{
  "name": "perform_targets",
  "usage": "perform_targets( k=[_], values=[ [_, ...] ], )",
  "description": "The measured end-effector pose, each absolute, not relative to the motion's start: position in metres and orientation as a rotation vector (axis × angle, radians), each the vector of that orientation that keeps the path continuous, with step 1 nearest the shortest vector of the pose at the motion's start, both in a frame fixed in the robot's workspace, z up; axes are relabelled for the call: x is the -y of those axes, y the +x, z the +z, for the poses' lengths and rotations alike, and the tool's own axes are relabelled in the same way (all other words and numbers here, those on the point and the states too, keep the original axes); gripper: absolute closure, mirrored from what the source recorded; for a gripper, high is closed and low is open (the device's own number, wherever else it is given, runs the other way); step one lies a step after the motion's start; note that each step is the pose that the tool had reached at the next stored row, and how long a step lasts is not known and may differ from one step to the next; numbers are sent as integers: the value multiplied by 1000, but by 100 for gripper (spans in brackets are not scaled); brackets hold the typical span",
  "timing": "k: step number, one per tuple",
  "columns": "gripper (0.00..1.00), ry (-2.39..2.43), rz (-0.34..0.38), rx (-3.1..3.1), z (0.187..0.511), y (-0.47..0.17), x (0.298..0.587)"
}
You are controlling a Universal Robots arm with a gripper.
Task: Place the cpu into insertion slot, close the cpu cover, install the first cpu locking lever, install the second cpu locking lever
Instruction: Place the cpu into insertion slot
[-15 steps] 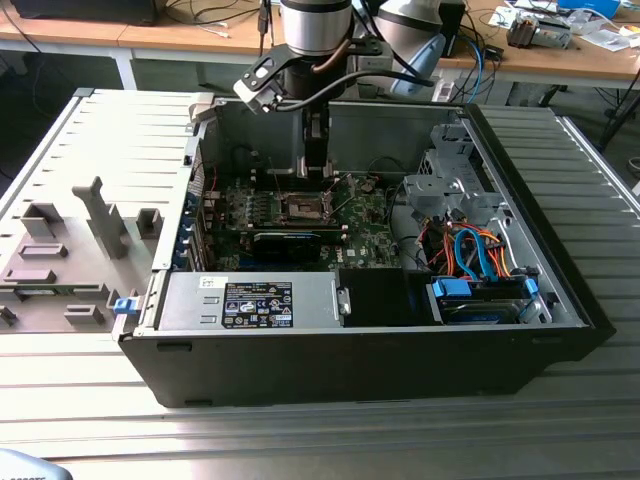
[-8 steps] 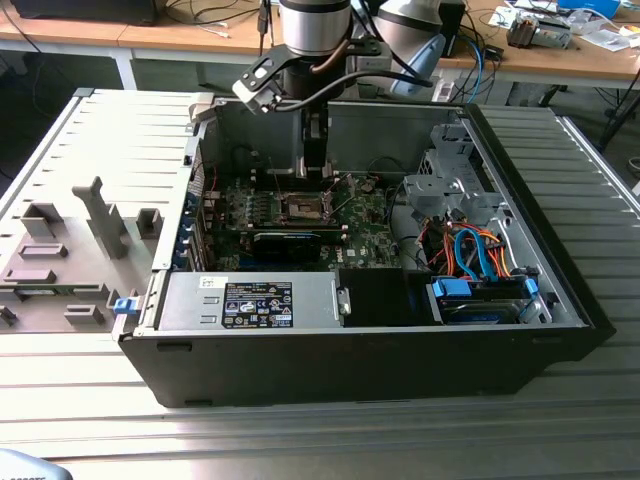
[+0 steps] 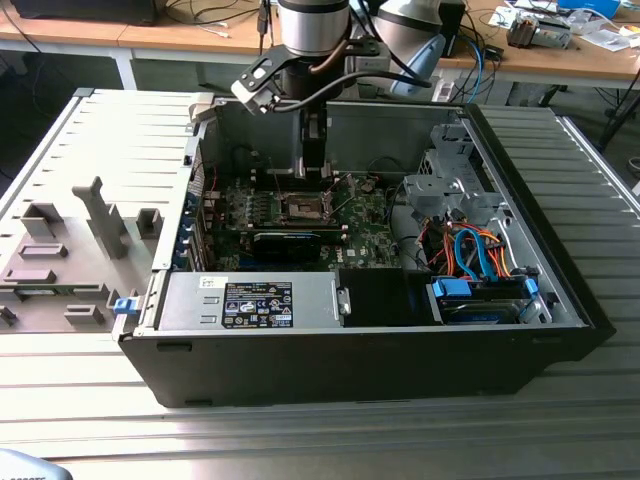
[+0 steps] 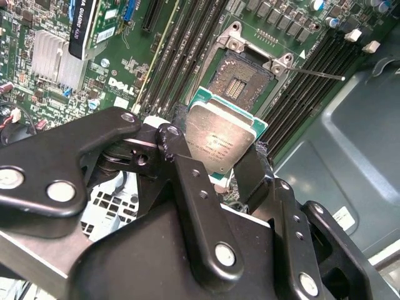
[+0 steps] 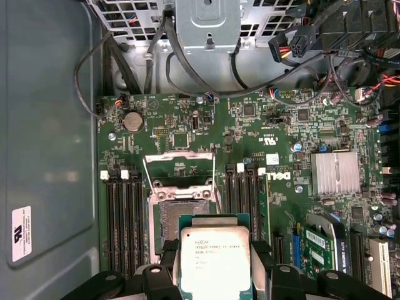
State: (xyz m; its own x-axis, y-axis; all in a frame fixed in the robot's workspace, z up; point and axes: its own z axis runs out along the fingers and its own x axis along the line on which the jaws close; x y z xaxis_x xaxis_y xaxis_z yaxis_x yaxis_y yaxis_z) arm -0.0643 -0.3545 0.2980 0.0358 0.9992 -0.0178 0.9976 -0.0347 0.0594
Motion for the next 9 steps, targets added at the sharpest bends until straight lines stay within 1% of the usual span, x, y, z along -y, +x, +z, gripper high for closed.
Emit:
perform_targets(
  k=[9],
  values=[
    [45,2220,44,-2143,298,-66,354]
  ],
)
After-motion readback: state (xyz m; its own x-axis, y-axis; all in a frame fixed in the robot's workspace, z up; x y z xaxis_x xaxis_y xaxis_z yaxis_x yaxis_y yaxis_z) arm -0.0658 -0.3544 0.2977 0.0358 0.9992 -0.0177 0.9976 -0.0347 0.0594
